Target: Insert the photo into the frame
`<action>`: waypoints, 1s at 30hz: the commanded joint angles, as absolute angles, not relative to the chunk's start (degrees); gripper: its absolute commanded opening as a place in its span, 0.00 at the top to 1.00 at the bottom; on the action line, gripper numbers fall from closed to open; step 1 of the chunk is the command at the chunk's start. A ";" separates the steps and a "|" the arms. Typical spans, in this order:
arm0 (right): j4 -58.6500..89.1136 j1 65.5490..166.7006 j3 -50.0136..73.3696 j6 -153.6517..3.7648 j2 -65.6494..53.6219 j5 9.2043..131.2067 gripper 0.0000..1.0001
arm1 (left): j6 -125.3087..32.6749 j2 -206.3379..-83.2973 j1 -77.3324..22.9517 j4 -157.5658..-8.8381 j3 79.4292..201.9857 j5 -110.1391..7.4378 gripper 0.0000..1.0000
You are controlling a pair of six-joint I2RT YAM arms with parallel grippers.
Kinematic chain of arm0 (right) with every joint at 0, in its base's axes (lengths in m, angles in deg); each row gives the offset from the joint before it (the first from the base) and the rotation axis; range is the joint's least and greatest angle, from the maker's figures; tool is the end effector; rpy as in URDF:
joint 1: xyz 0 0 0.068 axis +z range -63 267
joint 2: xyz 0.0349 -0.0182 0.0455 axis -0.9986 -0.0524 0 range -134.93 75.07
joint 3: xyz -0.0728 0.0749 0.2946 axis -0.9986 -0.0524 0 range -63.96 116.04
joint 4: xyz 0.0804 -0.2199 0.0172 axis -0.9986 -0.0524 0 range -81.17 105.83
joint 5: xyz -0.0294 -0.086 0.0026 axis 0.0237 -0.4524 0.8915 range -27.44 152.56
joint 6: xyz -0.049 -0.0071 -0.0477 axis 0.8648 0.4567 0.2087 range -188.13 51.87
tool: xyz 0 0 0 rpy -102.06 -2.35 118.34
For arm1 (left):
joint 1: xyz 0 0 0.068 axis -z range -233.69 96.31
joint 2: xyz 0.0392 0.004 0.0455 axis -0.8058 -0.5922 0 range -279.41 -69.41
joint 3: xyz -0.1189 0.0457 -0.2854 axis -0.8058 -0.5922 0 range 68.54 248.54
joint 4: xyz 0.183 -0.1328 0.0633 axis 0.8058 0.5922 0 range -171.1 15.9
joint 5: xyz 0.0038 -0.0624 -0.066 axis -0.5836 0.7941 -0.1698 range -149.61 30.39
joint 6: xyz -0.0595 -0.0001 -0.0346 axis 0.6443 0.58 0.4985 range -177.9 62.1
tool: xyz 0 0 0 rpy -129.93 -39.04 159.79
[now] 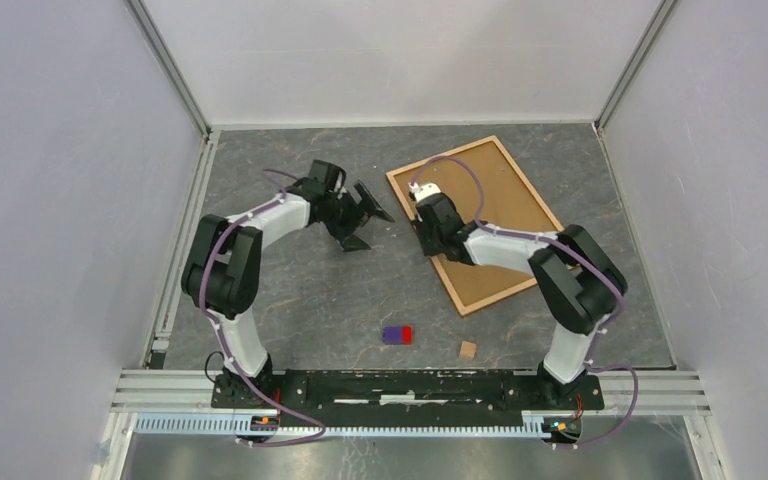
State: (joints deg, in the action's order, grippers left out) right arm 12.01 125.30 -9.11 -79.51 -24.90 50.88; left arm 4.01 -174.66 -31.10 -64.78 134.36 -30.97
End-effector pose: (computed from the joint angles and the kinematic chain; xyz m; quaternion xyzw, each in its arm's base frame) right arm 0.2834 0.2096 0.2061 -0.1821 0.9143 0.0601 0.3567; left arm 0.3356 -0.1684 0.2152 -0.2429 0.8965 -0.3668 0.0523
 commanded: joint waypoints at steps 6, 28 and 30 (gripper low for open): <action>17.78 127.43 10.76 -98.43 -32.69 61.84 0.45 | -22.19 -174.27 -35.73 -47.46 145.88 -31.40 0.01; 1.17 81.47 -10.57 -73.97 -12.46 69.18 0.05 | -21.27 -191.05 -23.43 -38.42 165.04 -45.54 0.18; 2.03 81.24 -12.48 -74.44 -12.38 69.25 0.08 | -21.97 -192.35 -23.02 -37.52 166.54 -46.06 0.21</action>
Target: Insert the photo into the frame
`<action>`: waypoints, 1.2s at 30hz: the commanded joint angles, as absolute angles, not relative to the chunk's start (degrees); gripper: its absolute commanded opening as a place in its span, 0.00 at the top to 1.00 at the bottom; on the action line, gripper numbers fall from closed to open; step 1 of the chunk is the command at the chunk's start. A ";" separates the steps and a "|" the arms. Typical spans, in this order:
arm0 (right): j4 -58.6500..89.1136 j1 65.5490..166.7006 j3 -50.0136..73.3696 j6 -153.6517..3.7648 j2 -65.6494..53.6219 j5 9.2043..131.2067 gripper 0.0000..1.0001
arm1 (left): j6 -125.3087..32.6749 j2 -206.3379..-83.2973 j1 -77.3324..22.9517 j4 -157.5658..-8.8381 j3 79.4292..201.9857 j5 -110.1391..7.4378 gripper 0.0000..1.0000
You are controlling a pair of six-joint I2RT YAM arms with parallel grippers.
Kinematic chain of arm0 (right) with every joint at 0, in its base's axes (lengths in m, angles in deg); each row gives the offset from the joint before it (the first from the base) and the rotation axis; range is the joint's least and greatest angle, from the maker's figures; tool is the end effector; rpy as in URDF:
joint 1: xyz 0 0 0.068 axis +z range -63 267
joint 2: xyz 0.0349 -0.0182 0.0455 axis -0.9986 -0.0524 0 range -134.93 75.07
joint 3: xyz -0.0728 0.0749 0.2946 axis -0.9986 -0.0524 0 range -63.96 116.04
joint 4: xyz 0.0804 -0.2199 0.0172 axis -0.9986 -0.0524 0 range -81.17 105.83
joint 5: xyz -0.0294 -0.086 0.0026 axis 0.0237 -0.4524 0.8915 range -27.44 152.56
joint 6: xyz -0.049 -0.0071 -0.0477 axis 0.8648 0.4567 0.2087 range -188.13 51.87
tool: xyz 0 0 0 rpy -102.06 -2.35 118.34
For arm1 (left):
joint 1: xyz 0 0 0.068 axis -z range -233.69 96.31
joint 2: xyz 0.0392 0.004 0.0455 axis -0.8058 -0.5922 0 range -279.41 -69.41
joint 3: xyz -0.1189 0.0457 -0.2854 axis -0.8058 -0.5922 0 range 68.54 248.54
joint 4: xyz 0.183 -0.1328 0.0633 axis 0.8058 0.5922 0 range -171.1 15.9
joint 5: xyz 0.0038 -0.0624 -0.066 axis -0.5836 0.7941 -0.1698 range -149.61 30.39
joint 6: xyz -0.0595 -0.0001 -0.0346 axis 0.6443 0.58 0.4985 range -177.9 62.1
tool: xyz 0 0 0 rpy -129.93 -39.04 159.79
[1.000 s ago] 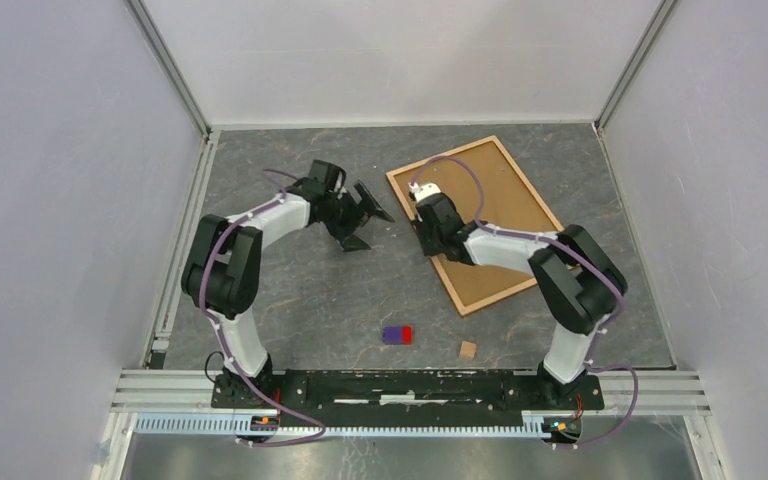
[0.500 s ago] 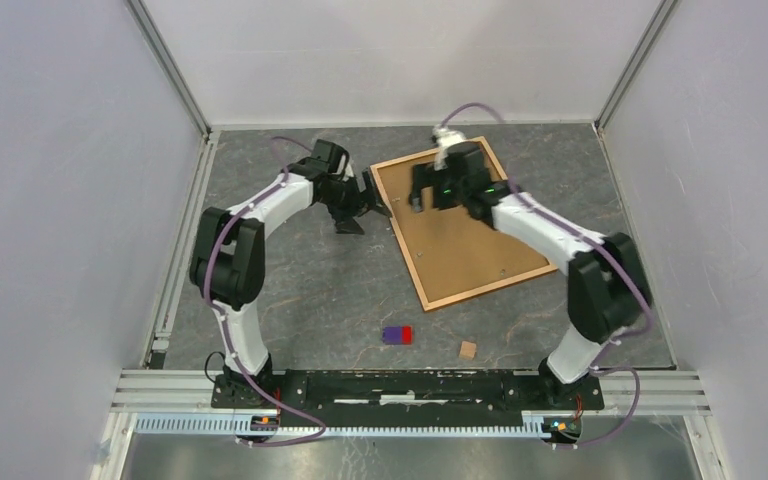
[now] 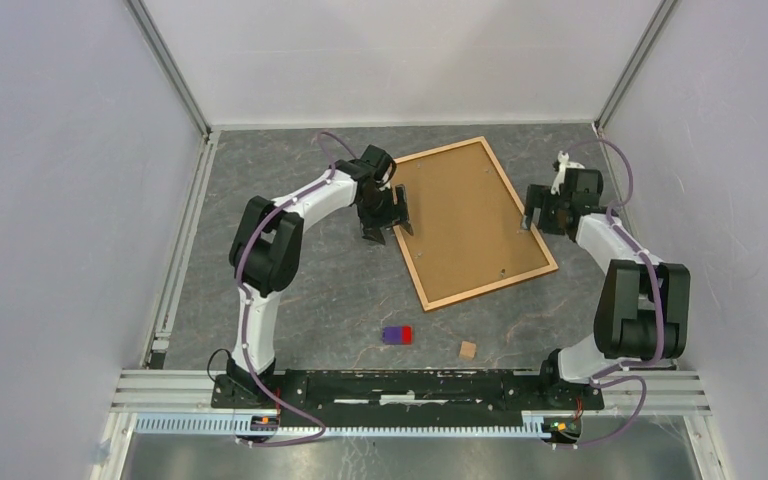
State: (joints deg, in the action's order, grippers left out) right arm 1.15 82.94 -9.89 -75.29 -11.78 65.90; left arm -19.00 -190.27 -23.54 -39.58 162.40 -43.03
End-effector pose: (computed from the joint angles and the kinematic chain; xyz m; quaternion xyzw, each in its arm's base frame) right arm 0.3046 -0.0183 0.2559 0.0805 0.9280 0.0370 0.3618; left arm 0.3752 -0.2361 0.2121 -0.0473 0.9714 -0.2212 0.0717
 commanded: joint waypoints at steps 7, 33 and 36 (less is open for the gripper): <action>9.55 81.20 -21.99 -76.61 -9.83 77.37 0.17 | -26.05 -195.28 -22.92 -35.36 170.13 -47.82 0.24; 8.26 92.73 -23.20 -68.87 -4.10 63.34 0.36 | -34.25 -194.74 -27.36 -32.16 170.40 -56.89 0.75; 8.40 93.84 -21.44 -68.58 -7.28 64.87 0.39 | -34.28 -194.65 -27.58 -32.14 170.45 -56.83 0.78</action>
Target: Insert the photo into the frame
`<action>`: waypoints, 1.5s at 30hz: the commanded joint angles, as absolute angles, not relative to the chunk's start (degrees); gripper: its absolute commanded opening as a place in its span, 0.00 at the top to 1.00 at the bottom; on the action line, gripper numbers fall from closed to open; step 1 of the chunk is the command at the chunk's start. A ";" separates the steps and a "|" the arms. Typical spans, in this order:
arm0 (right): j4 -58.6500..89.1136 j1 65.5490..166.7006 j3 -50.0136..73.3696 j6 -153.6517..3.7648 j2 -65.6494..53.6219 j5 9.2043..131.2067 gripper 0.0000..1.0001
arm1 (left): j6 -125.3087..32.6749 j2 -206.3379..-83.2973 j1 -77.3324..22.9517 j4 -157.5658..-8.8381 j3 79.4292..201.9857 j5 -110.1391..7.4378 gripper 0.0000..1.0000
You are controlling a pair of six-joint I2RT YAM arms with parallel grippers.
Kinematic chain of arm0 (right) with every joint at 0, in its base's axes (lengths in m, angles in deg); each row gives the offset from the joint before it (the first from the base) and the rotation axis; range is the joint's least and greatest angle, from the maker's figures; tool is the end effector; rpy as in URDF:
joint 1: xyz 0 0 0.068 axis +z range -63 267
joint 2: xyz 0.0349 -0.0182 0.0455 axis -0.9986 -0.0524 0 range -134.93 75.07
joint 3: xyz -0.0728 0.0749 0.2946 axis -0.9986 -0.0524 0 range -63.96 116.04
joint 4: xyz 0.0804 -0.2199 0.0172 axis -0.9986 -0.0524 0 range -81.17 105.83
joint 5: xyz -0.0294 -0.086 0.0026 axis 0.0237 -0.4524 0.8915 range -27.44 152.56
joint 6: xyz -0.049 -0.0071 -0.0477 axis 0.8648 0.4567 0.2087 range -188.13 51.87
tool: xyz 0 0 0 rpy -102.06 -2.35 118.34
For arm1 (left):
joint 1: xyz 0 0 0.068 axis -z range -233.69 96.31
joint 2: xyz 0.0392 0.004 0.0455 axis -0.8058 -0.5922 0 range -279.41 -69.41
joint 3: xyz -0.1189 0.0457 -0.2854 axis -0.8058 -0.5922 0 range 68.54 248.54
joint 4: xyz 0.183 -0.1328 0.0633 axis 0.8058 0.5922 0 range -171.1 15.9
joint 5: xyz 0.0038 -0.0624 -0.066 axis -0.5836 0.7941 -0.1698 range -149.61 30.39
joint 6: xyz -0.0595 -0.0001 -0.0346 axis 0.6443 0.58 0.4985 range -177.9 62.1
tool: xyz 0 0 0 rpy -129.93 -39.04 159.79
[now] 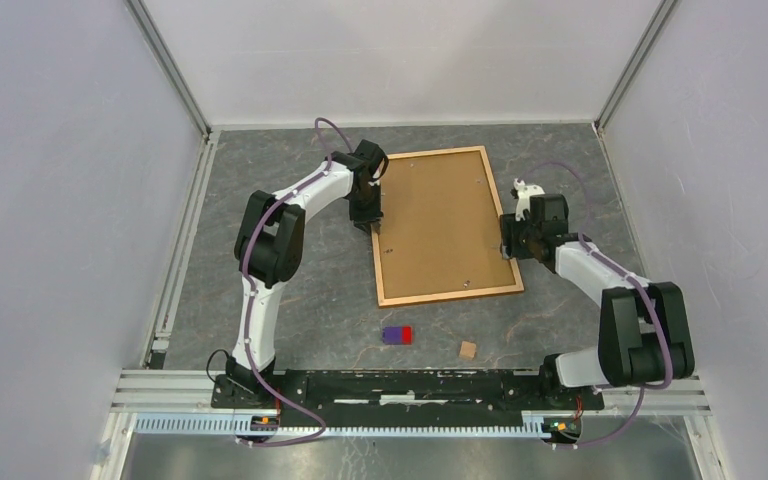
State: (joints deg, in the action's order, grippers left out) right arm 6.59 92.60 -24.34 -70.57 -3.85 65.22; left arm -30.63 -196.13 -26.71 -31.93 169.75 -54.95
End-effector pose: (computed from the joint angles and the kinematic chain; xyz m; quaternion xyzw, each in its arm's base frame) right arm 0.2511 0.0273 0.2251 -0.0340 0.9344 0.0465 0.3515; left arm 0.4058 -0.2115 0.1941 0.0030 0.9903 -0.0966 0.1002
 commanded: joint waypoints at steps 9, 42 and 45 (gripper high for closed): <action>11.67 96.97 -21.49 -68.53 -10.83 59.79 0.42 | -34.17 -195.18 -27.76 -32.14 170.58 -55.70 0.83; 7.35 101.17 -19.22 -78.30 -15.57 52.77 1.00 | -33.99 -195.80 -27.83 -32.15 170.67 -55.58 0.89; 5.85 101.22 -17.66 -77.70 -13.44 51.83 1.00 | -34.03 -195.79 -27.76 -32.14 170.75 -55.62 0.89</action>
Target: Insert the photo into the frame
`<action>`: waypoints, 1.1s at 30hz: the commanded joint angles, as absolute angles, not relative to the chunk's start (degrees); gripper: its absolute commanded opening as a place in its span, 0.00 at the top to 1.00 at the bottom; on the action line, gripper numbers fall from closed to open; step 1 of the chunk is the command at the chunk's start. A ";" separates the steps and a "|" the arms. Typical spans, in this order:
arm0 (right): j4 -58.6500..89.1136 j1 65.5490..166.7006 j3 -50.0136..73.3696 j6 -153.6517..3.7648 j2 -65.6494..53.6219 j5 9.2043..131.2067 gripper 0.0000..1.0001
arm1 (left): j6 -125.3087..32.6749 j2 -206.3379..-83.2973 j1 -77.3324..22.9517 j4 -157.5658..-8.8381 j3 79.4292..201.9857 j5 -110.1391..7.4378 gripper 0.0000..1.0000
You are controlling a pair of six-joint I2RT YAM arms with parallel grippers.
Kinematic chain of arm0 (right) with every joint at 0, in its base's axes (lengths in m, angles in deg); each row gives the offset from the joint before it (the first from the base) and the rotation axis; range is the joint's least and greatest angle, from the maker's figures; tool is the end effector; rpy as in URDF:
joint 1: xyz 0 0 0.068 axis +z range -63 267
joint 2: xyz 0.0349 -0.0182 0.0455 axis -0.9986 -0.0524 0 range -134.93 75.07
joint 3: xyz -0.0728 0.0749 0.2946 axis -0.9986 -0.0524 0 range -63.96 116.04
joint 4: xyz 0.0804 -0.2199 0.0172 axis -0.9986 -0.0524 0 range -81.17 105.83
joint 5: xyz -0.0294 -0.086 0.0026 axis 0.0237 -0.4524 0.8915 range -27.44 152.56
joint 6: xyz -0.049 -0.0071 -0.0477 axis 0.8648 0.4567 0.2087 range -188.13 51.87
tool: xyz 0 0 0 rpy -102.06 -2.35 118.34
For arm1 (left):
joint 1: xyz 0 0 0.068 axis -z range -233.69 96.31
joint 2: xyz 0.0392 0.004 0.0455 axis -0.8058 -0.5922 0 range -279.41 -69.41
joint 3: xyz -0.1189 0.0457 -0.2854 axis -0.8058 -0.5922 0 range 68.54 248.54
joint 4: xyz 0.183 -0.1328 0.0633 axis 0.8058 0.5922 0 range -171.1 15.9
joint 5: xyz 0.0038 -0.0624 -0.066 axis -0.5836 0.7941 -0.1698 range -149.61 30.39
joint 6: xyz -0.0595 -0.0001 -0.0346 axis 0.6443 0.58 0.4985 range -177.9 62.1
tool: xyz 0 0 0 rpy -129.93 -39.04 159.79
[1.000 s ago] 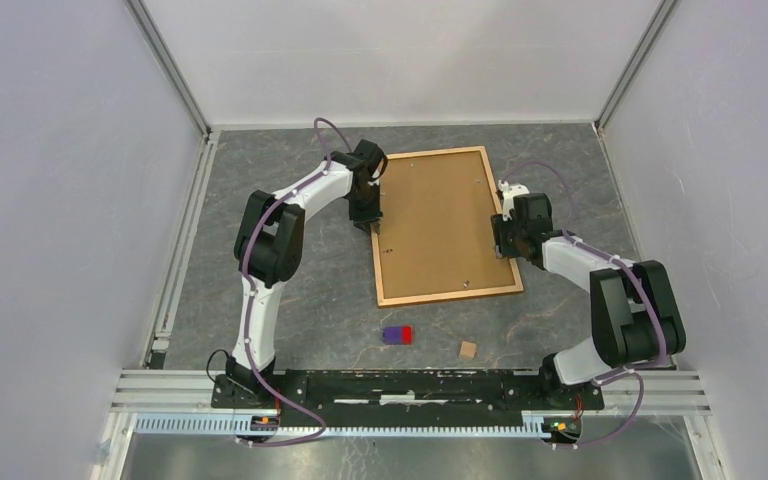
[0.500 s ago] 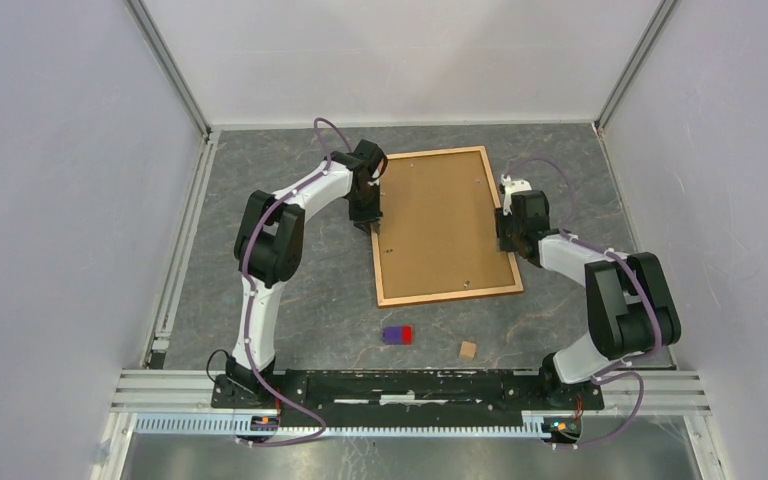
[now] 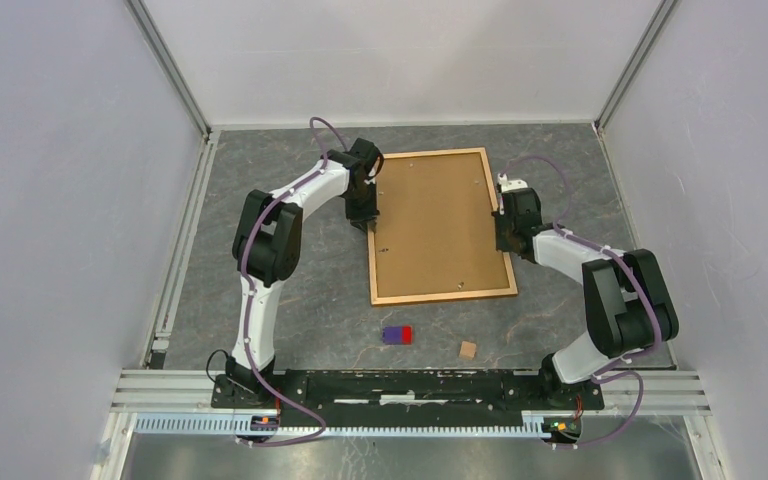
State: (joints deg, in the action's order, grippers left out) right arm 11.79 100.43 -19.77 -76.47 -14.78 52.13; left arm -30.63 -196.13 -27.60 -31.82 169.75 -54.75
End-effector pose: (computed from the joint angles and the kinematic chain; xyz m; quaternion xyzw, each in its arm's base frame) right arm 0.2907 0.0592 0.2075 -0.0102 0.9354 -0.0190 0.3530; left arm 0.4088 -0.2053 0.1940 -0.0045 0.9903 -0.0969 0.0993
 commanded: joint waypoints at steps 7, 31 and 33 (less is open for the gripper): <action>8.93 101.20 -12.19 -75.82 -12.04 50.89 0.47 | -34.48 -195.93 -27.78 -32.19 171.08 -54.35 0.93; 15.96 101.10 16.57 -72.39 -41.78 48.70 0.41 | -34.96 -196.15 -27.85 -31.87 171.67 -52.34 0.98; 15.96 101.15 17.71 -72.03 -43.11 48.31 0.41 | -34.96 -196.12 -27.80 -31.90 171.64 -52.14 0.98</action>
State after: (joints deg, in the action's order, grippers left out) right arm 14.94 100.89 13.84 -73.52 -40.83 49.85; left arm -31.94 -196.13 -27.76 -31.47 169.86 -53.50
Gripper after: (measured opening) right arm 0.592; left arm 0.265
